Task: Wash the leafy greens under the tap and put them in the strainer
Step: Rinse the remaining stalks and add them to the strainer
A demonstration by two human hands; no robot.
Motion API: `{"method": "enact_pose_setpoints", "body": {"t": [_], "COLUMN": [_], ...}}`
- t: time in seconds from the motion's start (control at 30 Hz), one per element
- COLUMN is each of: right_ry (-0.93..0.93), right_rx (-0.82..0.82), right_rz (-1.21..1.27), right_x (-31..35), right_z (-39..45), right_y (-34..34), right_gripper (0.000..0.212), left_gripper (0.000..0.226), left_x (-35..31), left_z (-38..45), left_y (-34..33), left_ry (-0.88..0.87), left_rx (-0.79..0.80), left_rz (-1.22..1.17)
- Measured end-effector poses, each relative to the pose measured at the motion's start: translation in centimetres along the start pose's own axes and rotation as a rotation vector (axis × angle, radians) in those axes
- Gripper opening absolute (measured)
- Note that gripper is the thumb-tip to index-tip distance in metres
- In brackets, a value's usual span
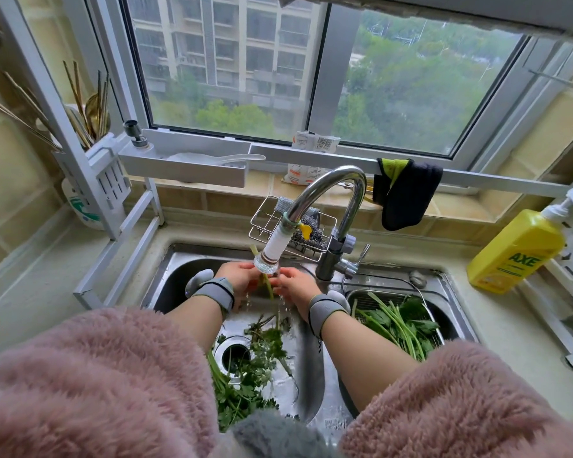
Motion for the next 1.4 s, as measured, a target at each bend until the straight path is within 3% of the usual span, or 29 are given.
{"method": "enact_pose_setpoints", "body": {"t": [0.13, 0.3, 0.37, 0.47, 0.63, 0.8, 0.93, 1.03, 1.17, 1.3, 1.4], "right_ry": [-0.021, 0.133, 0.172, 0.198, 0.207, 0.167, 0.150, 0.157, 0.168, 0.124, 0.127], "right_rx": [0.101, 0.069, 0.093, 0.130, 0.073, 0.065, 0.042, 0.078, 0.044, 0.031, 0.086], "right_rz": [0.082, -0.147, -0.208, -0.231, -0.196, -0.306, -0.313, -0.326, -0.357, -0.363, -0.295], "right_x": [-0.2, 0.6, 0.6, 0.1, 0.2, -0.5, -0.5, -0.7, -0.5, -0.1, -0.8], "right_z": [-0.5, -0.5, -0.4, -0.1, -0.1, -0.2, 0.1, 0.2, 0.2, 0.3, 0.4], "right_y": [-1.1, -0.7, -0.9, -1.3, -1.0, 0.3, 0.8, 0.6, 0.4, 0.0, -0.4], "right_gripper": [0.016, 0.029, 0.026, 0.016, 0.034, 0.029, 0.039, 0.024, 0.022, 0.040, 0.019], "left_gripper": [0.026, 0.026, 0.015, 0.022, 0.011, 0.020, 0.020, 0.020, 0.008, 0.007, 0.017], "left_x": [-1.2, -1.6, -2.1, -2.9, -3.3, -4.3, -4.5, -4.5, -4.7, -4.9, -4.9], "left_z": [-0.5, -0.2, -0.3, -0.4, -0.4, -0.6, -0.6, -0.7, -0.9, -1.2, -1.2], "left_y": [-0.4, 0.7, 0.8, 0.9, 1.3, 2.9, 4.2, 4.7, 5.5, 5.7, 6.1], "left_ry": [-0.033, -0.031, -0.036, -0.089, -0.133, -0.169, -0.184, -0.192, -0.210, -0.221, -0.220], "left_rx": [-0.028, -0.106, -0.112, -0.126, -0.159, -0.251, -0.305, -0.339, -0.361, -0.367, -0.382], "left_rz": [-0.242, -0.251, -0.288, -0.385, -0.453, -0.529, -0.562, -0.576, -0.597, -0.611, -0.620]}}
Point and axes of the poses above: each hand's wrist, its own z-axis towards the middle knuckle, its own y-axis out of the back of the hand, x = y × z, the point moved 5 cm from there along z, towards the middle knuckle, and after that the axes turned 9 degrees about z, right-handed, at the moved point
